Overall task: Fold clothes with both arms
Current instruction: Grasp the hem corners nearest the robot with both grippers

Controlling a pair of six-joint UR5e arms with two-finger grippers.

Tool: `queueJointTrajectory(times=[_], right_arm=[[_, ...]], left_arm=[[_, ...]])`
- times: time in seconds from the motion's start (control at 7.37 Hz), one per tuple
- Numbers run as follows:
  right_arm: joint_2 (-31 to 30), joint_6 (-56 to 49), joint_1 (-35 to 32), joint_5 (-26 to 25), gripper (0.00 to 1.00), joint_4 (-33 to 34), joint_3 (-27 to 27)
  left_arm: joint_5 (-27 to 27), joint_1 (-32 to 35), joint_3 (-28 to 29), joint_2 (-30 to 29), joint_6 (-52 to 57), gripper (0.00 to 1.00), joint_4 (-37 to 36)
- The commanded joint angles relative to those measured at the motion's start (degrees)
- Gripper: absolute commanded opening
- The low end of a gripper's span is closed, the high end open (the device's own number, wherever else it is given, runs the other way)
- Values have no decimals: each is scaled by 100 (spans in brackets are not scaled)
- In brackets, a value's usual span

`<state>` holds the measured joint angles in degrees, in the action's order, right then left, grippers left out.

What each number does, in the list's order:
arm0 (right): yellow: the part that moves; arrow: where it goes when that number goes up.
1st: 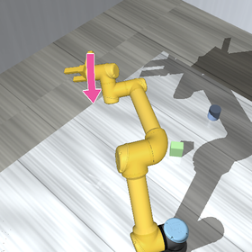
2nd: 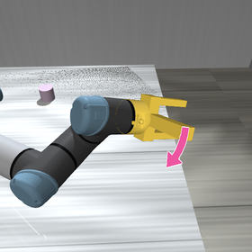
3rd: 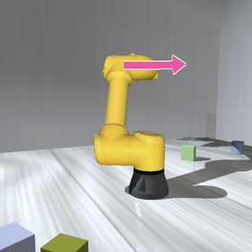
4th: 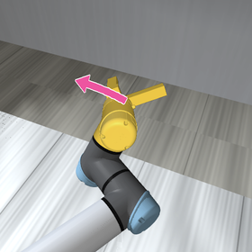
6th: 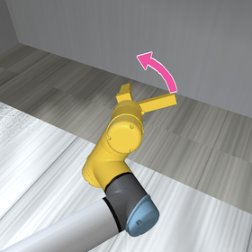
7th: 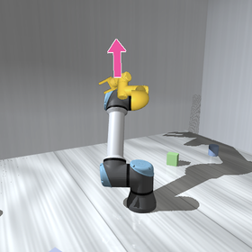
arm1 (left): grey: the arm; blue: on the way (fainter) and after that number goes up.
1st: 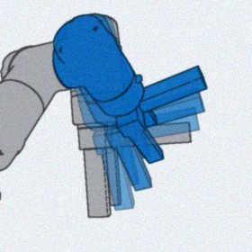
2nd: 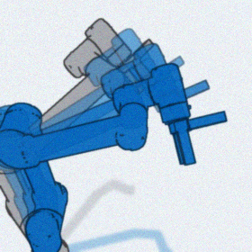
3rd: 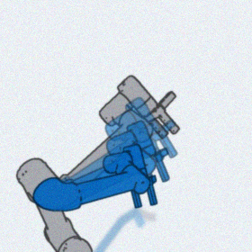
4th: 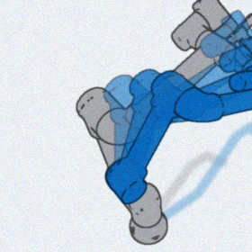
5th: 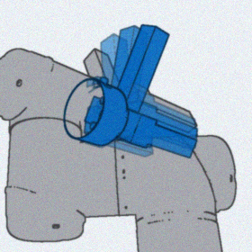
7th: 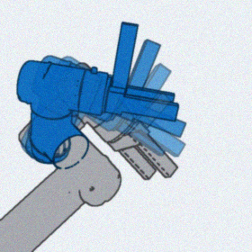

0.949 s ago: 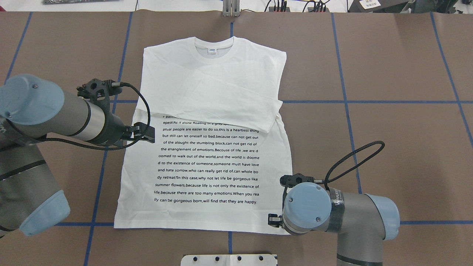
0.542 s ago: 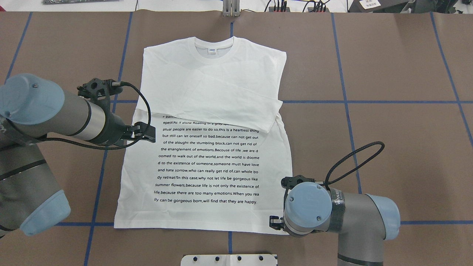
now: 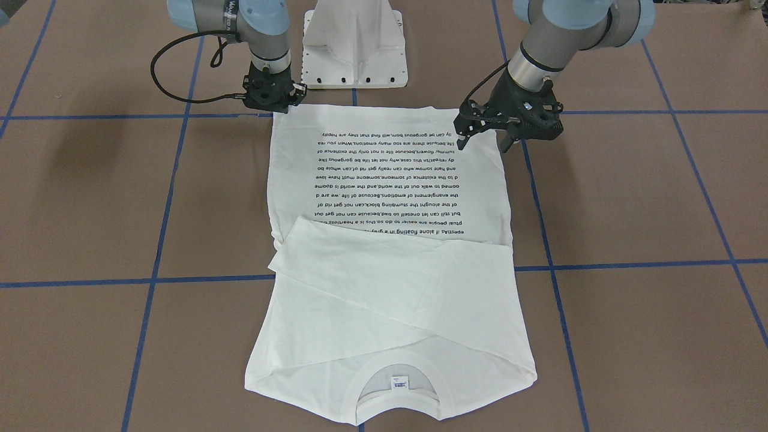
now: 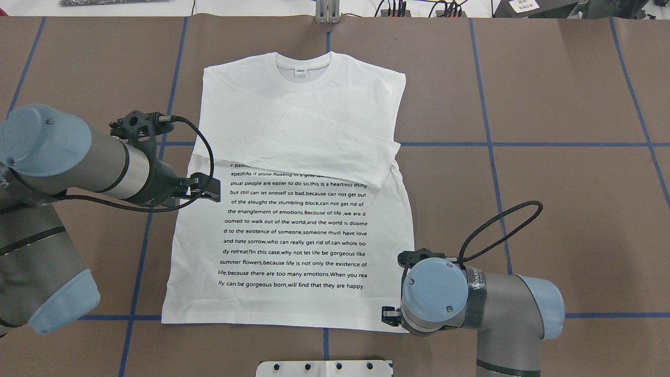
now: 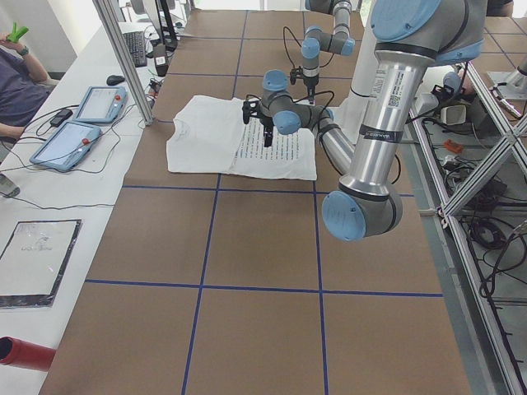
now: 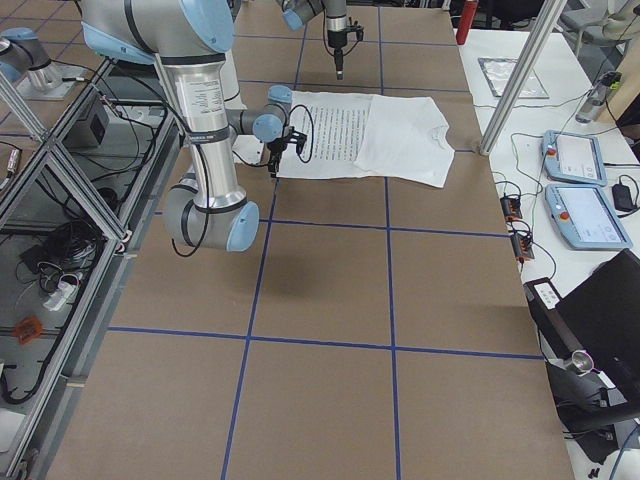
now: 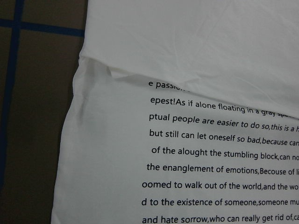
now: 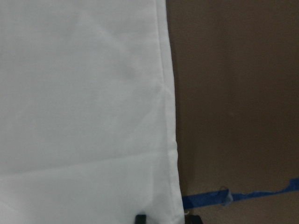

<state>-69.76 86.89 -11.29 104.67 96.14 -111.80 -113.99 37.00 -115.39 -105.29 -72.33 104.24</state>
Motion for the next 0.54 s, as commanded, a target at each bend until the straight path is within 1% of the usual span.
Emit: queueJointTrajectory(times=[0.0,0.27,0.41], right_arm=[[6,12,4,1,0,1,-8],[24,30,-13,-16,0,-8,-165],[15,91,-66,-17,0,-8,-384]], left_arm=[[0,0,8,0,0,100,-9],[0,-9,8,35,-9,100,-9],[9,-35,8,70,-105,100,-9]])
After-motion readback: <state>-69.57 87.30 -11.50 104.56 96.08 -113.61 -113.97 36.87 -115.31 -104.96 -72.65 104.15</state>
